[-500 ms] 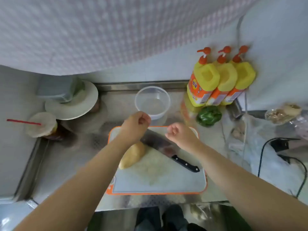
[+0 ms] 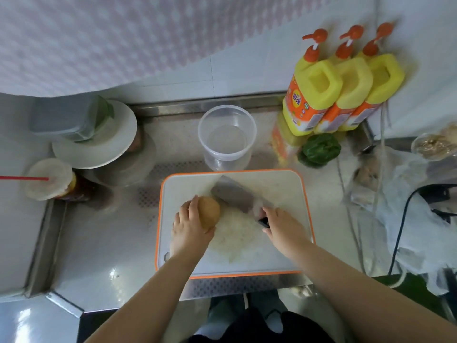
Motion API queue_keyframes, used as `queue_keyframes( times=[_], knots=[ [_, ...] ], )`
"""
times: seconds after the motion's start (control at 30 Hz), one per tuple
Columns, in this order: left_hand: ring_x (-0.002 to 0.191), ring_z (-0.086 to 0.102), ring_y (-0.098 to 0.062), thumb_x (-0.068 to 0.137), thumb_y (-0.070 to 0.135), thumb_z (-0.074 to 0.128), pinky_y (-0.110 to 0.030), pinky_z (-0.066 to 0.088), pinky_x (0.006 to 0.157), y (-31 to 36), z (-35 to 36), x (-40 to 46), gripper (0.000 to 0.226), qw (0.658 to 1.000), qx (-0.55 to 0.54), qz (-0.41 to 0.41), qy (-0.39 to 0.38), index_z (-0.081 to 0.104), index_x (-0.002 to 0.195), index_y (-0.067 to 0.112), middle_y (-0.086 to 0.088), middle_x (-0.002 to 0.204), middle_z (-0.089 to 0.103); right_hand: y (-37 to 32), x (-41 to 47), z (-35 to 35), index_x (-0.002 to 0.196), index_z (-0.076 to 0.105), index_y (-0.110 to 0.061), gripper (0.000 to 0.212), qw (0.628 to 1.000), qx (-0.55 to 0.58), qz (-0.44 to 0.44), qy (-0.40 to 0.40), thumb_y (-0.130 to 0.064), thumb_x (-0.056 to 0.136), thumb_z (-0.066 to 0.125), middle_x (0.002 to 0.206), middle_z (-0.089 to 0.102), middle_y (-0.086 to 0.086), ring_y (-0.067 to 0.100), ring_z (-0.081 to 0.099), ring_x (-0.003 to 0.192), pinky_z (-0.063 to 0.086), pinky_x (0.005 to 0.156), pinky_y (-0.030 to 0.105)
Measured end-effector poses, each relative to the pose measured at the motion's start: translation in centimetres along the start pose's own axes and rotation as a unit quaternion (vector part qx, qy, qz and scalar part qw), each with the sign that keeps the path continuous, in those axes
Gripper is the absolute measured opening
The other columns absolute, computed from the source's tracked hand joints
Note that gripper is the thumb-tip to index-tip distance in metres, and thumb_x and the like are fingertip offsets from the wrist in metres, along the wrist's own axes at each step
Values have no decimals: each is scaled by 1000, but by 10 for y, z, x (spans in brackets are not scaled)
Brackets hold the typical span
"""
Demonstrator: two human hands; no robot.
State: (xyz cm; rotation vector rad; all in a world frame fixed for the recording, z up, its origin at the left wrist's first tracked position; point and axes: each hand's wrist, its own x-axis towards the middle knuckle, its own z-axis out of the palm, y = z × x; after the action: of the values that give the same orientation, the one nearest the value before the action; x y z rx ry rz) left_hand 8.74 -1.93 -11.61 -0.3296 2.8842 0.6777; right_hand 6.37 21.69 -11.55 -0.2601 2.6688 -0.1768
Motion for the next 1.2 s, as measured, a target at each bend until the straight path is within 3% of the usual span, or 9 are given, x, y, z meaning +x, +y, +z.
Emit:
queue_keyframes(
  times=[0.2,0.3,0.37,0.5,0.57,0.7,1.03,1.1,1.2],
  knots=[
    [110,59,-37,62,31,88,-45,52,87,13,26,-18,90,995,-45,85,12,35,134,20,-10,128,56,-4,-7,-8,135,43,-13,39,991,126,-4,49,-24,98,44,110,54,8,27,60,91,49,75,36],
    [106,59,-34,59,32,90,-43,54,84,26,38,-24,87,990,-30,133,22,41,129,18,-6,128,51,-8,-7,-17,127,46,-16,36,985,153,32,70,-38,98,44,110,59,4,27,62,93,49,74,38],
    [107,55,-30,60,36,90,-42,53,85,29,42,-26,85,989,-20,142,39,44,128,18,-4,127,46,-8,-7,-21,122,47,-20,35,989,121,44,78,-45,98,42,98,64,0,25,64,86,47,65,34],
    [104,47,-23,81,50,68,-36,48,86,25,43,-24,53,972,-5,200,123,55,119,15,-3,118,53,-10,-13,-18,111,51,-23,24,996,57,27,58,-40,99,39,75,62,-4,21,60,67,45,57,32],
    [100,48,-20,87,47,57,-31,44,86,25,41,-17,41,963,-45,228,136,64,109,13,0,113,55,-16,-15,-14,111,52,-21,23,998,55,21,36,-37,100,38,71,54,-4,21,55,65,39,56,30],
    [89,49,-18,89,33,57,-32,47,76,31,41,0,24,949,-90,265,148,71,91,13,-1,98,64,-24,-13,-10,112,48,-19,20,997,76,26,15,-32,101,37,64,40,-8,18,45,66,32,61,27],
    [85,55,-21,93,20,61,-31,50,72,37,46,0,16,937,-77,290,181,69,86,9,-5,95,66,-20,-5,-7,112,56,-12,28,992,122,10,-35,-30,101,37,91,63,9,28,61,87,34,65,28],
    [84,57,-23,94,20,60,-34,52,70,37,49,1,16,937,-70,288,185,69,87,8,-6,96,66,-20,-9,-10,108,58,-10,27,994,112,-12,-11,-28,101,40,87,65,10,30,62,81,34,62,29],
    [83,57,-25,93,18,61,-37,52,67,37,51,1,8,936,-67,287,192,64,91,11,-6,97,66,-22,-18,-15,87,61,-10,10,993,90,-40,60,-19,90,63,59,58,6,27,58,51,32,45,29]
  ],
)
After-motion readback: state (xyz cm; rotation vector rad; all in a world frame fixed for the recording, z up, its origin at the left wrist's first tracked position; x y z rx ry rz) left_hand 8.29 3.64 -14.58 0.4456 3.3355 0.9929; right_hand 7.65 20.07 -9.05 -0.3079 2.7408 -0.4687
